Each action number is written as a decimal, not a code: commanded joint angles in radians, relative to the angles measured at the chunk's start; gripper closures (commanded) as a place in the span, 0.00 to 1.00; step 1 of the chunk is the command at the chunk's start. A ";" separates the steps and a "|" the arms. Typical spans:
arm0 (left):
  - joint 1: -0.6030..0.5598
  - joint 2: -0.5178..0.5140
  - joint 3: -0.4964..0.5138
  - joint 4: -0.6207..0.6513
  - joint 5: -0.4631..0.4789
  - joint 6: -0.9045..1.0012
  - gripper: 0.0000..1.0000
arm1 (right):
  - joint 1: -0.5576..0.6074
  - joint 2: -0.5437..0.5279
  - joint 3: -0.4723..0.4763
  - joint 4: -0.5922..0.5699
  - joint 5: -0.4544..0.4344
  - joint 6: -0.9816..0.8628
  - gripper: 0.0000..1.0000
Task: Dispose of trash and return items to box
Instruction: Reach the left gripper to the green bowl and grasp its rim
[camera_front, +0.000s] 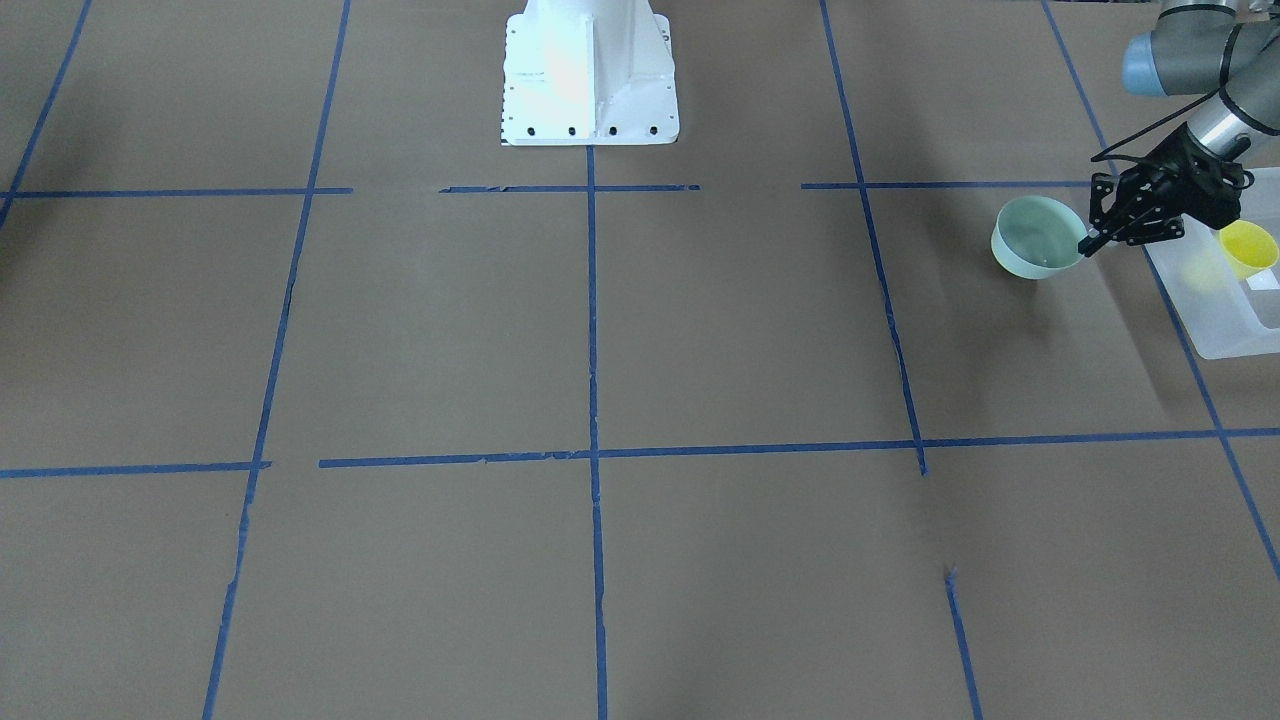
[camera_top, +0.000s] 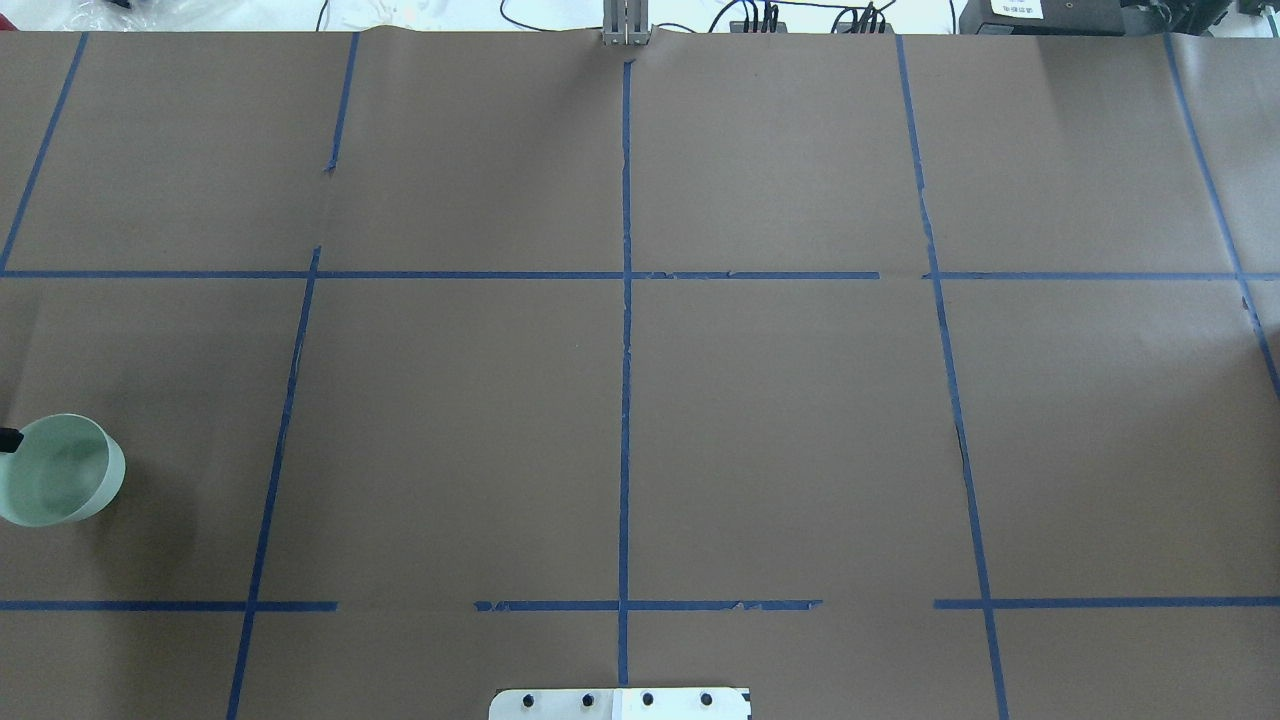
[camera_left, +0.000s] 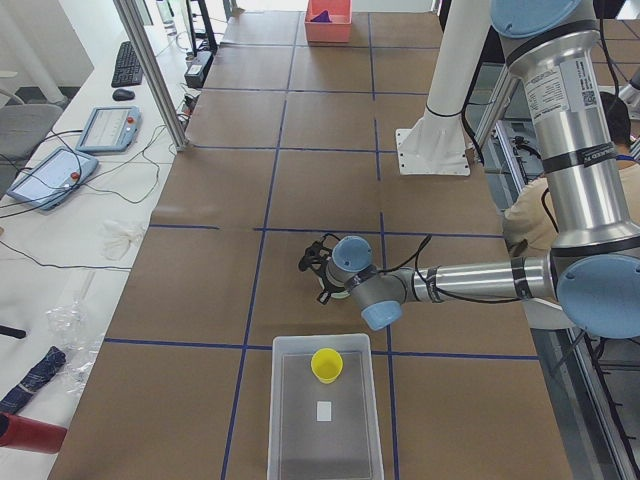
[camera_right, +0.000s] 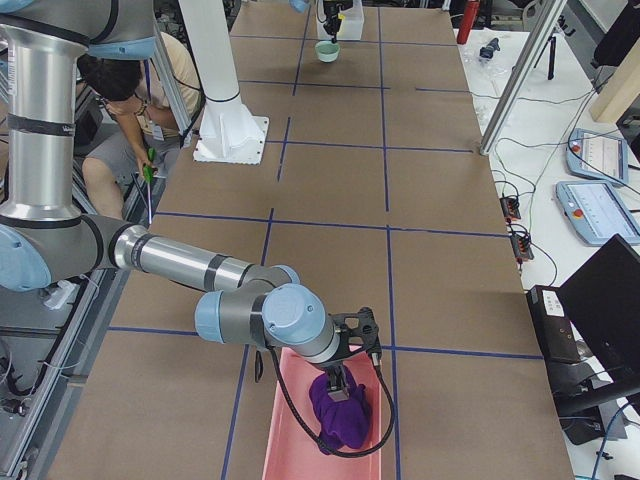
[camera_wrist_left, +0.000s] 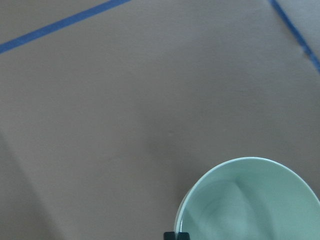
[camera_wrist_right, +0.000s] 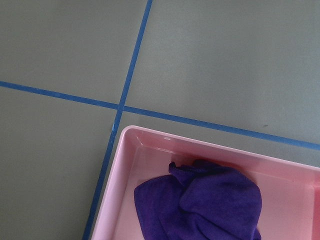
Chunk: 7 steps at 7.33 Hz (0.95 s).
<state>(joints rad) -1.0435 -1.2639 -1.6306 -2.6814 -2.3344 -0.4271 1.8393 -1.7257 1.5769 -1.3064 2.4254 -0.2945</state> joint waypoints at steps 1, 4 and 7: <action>-0.173 -0.005 -0.015 0.173 -0.121 0.229 1.00 | 0.000 0.000 0.000 -0.001 0.000 0.000 0.00; -0.459 -0.029 -0.071 0.603 -0.120 0.732 1.00 | 0.000 0.000 0.000 0.001 0.001 0.000 0.00; -0.749 -0.170 0.176 0.730 0.036 1.115 1.00 | 0.000 0.002 0.002 -0.001 0.001 0.000 0.00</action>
<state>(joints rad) -1.6876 -1.3508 -1.5990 -1.9836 -2.3405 0.5351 1.8393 -1.7246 1.5782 -1.3068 2.4267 -0.2945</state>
